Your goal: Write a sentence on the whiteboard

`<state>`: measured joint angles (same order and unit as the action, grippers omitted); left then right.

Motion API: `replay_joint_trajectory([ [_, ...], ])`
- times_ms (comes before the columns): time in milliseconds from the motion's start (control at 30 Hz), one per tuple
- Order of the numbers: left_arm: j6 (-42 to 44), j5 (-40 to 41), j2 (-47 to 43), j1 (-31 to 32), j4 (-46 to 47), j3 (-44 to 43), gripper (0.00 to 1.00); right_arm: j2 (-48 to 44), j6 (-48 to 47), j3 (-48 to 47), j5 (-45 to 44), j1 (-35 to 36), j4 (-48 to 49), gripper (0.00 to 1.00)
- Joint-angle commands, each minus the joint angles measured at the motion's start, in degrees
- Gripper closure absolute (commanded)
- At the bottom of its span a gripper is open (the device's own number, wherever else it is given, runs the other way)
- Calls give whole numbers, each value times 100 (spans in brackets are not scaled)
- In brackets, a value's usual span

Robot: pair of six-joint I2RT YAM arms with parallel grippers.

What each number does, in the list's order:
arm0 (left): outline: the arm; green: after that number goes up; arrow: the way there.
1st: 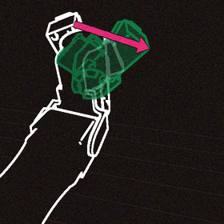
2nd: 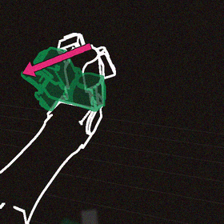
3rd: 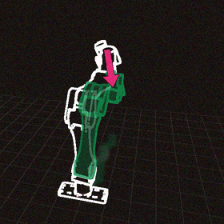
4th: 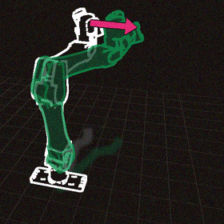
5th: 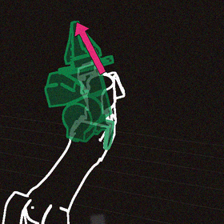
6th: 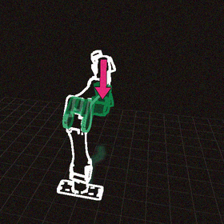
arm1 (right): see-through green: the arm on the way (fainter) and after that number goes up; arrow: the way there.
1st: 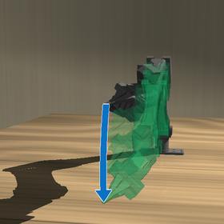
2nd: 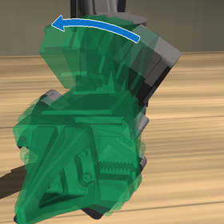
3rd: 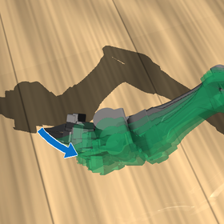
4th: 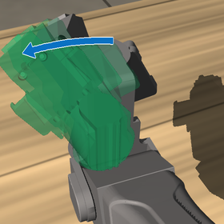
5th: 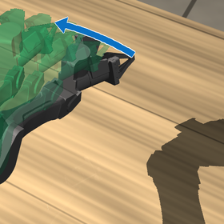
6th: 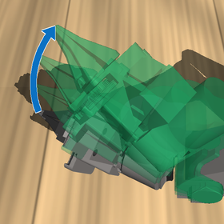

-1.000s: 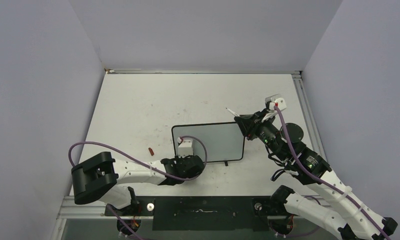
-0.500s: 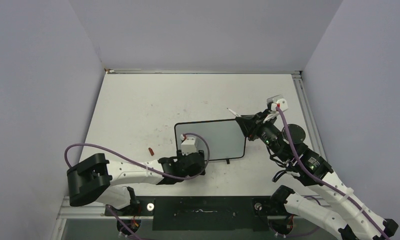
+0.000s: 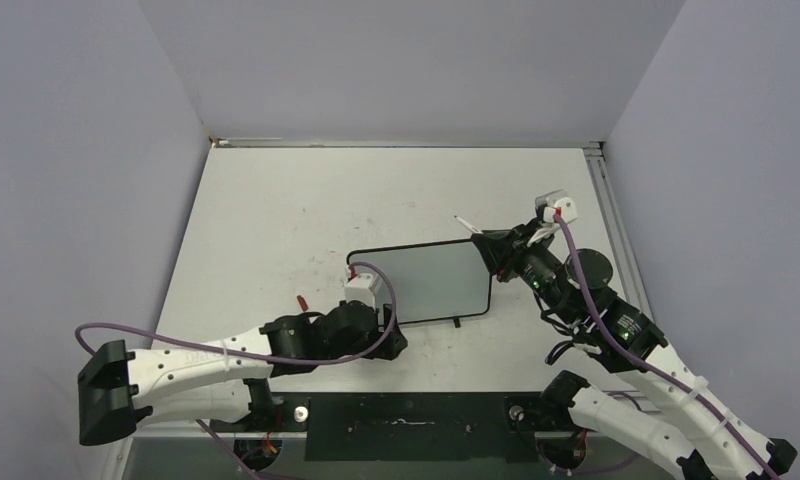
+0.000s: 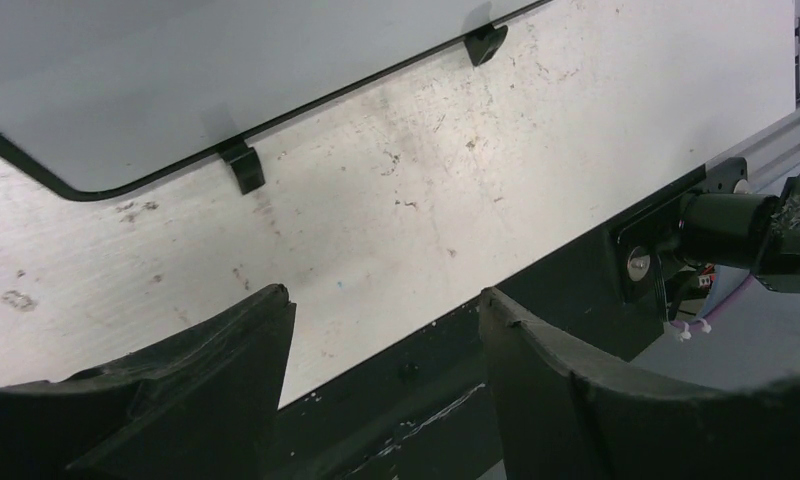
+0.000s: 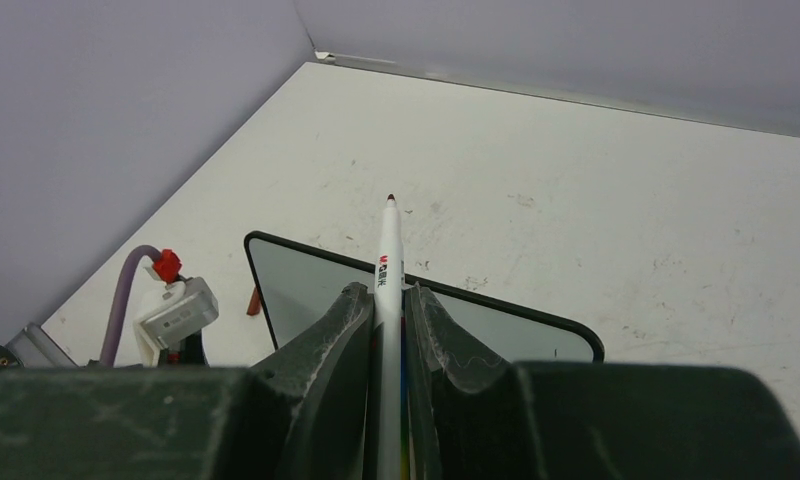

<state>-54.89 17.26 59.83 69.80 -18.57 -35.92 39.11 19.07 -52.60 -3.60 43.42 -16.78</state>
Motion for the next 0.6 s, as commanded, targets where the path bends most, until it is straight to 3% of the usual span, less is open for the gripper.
replay_joint_trajectory([
  [0,575,-465,-555,-419,-600,-233,34,-40,20,-66,164,-30,275,94],
  [300,2869,-2260,-349,-2531,-1719,-2626,30,-113,-49,142,1221,-27,678,95],
  [467,3728,-3404,-229,-3773,-1714,-2887,30,-119,51,424,1594,-22,982,95],
  [567,4085,-4556,-183,-4534,-1263,-2617,29,-42,194,676,1754,-3,1376,95],
])
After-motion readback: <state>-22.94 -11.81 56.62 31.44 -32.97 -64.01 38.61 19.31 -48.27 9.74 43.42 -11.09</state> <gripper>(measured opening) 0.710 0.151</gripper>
